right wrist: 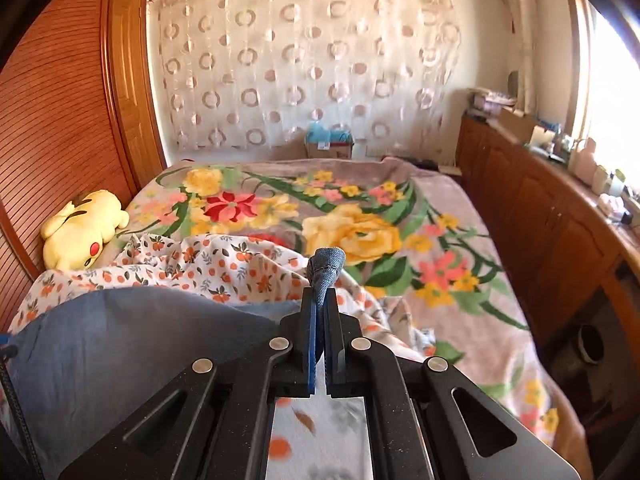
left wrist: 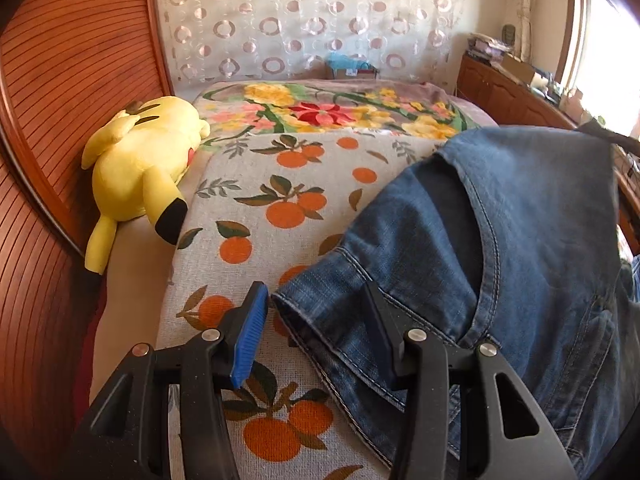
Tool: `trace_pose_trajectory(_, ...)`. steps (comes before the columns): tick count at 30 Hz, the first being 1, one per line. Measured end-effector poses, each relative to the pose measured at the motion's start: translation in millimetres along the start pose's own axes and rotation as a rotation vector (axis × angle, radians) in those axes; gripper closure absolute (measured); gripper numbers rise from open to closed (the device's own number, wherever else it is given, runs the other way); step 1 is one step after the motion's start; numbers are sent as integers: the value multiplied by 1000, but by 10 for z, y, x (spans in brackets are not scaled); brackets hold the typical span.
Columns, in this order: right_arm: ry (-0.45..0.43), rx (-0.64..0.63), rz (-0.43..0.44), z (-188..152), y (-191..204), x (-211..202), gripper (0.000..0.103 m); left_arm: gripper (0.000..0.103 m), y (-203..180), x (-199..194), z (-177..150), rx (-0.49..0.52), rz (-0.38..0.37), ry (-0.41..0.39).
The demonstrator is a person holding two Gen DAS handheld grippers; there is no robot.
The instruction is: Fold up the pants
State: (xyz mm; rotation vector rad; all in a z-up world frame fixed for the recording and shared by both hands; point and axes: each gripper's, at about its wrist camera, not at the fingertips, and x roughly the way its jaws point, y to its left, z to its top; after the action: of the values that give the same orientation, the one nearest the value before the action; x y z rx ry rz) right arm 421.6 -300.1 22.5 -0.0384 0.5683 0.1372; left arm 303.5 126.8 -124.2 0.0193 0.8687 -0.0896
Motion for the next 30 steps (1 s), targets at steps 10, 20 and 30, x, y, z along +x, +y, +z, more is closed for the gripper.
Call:
trace_pose_trajectory(10,245,-12,3,-872,-209,-188,101,54,39,97,75,-5,-44,11)
trace_pose_trajectory(20,235,6,22,-863,-269,-173,100,92,-208,-49,150,58,-31,0)
trace_pose_trajectory(30,33,64,21,-1004,-475,-712,101,93,-445,-877,732,74,-41,-247)
